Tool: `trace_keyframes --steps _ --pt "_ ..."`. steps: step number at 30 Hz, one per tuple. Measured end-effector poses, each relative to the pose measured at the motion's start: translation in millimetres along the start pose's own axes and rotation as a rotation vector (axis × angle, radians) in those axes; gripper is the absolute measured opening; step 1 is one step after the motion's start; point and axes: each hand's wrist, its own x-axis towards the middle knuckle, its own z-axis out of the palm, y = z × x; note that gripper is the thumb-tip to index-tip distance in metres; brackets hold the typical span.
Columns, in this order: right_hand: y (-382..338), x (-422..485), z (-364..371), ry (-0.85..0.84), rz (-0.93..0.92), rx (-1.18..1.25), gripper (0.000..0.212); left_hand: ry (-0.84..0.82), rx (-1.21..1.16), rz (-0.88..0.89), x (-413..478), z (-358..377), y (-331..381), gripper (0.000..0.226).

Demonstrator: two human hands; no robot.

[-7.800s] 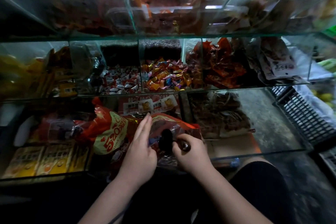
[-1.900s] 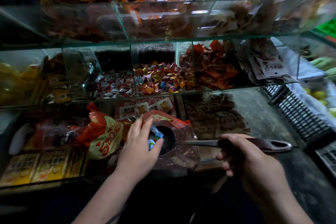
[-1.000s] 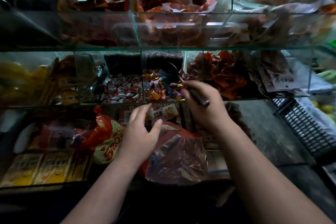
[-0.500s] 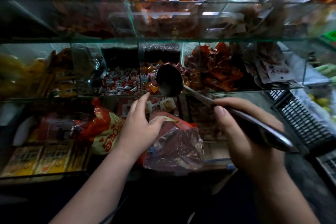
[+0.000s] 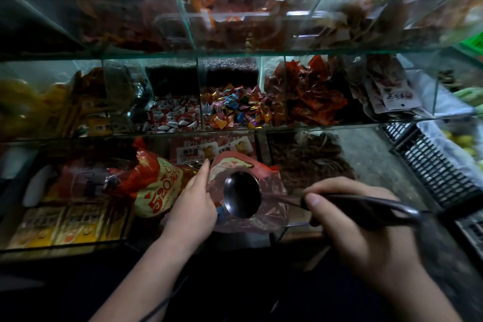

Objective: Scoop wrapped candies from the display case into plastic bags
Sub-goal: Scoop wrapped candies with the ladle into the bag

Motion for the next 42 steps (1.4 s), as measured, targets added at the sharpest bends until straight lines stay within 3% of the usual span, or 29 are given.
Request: trace_keyframes --steps 5,10,16,19,25,28,35,42 --pt "42.2 8.8 67.8 -0.193 0.121 -0.207 0.029 0.029 0.091 -0.041 -8.3 -2.9 -3.3 0.088" --pt "81.7 20.9 123.3 -0.311 0.196 -0.250 0.033 0.071 0.098 -0.052 -13.6 -8.9 -5.5 0.101" --pt "103.8 22.2 162.0 -0.251 0.361 -0.305 0.034 0.080 0.063 -0.020 -21.5 -5.7 -7.7 0.099" --pt "101.5 20.2 163.0 -0.196 0.492 -0.198 0.016 0.090 0.044 -0.001 -23.8 -4.7 -12.6 0.099" --pt "104.5 14.6 171.0 -0.240 0.630 -0.043 0.030 0.097 0.018 0.013 -24.9 -3.5 -13.9 0.093" --pt "104.6 15.1 175.4 -0.244 0.774 0.110 0.023 0.108 0.025 0.002 -25.1 -2.6 -13.7 0.092" --pt "90.8 24.5 168.6 -0.089 1.065 0.585 0.019 0.141 -0.025 -0.023 -26.0 -6.9 -14.1 0.087" --pt "83.8 16.1 135.5 -0.001 1.125 0.706 0.029 0.144 -0.062 -0.043 -24.1 -11.1 -10.4 0.085"
